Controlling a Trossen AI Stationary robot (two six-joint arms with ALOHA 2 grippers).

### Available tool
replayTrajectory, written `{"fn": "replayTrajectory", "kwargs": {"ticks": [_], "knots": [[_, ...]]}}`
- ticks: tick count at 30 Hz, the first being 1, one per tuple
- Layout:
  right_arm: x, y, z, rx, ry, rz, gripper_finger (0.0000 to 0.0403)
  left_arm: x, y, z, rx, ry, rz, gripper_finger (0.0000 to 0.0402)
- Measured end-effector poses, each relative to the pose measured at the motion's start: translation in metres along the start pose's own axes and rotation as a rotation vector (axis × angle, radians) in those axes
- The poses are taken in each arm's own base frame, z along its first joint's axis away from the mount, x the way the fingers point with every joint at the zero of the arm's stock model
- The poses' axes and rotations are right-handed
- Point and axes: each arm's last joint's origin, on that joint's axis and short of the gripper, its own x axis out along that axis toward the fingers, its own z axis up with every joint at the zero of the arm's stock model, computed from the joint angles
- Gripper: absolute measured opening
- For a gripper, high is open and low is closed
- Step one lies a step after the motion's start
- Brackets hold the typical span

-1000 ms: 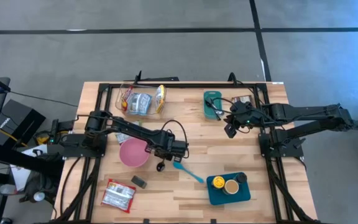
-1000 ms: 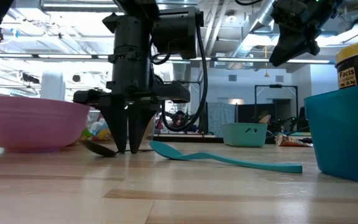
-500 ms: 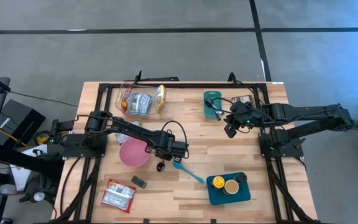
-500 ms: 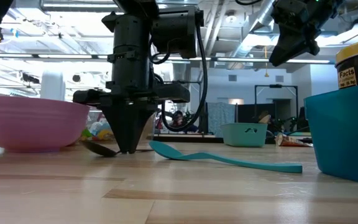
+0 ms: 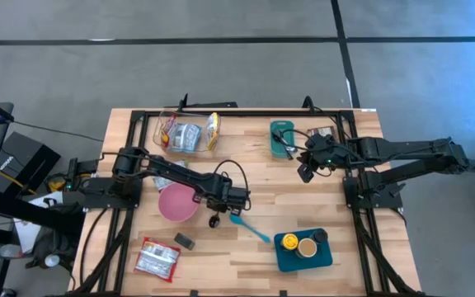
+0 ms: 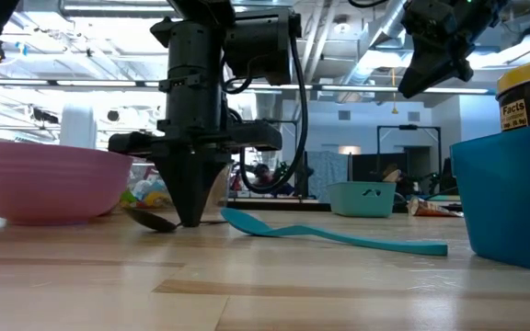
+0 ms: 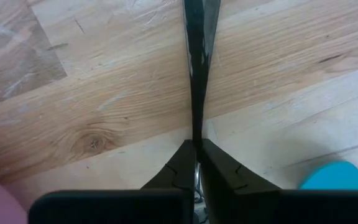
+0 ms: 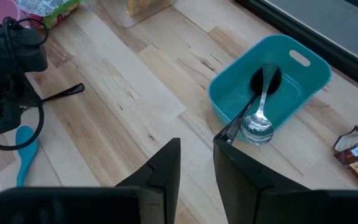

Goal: Pick & Place Food Item
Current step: Put the black spoon into the green bin

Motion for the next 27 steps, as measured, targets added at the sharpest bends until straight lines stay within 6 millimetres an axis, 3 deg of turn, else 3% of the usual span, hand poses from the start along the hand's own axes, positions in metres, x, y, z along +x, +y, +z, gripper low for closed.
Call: {"fn": "replayTrajectory", "kwargs": {"ticks": [4,13,20,27], "knots": [[0.0,0.0,0.0,0.0,-0.01,-0.016,0.0091,-0.008,0.001,0.001,-0.001,-0.029,-0.016,0.0005],[0.0,0.0,0.0,0.004,-0.012,-0.014,0.0091,-0.048,0.004,0.004,-0.014,-0.164,-0.126,0.0003],[0.0,0.002,0.003,0.019,-0.04,0.006,0.0091,-0.077,0.003,0.011,-0.057,-0.377,-0.239,0.0004],[0.0,0.006,0.01,0.056,-0.091,0.073,0.0091,-0.09,-0.01,0.018,0.018,-0.6,-0.344,0.0003]]}}
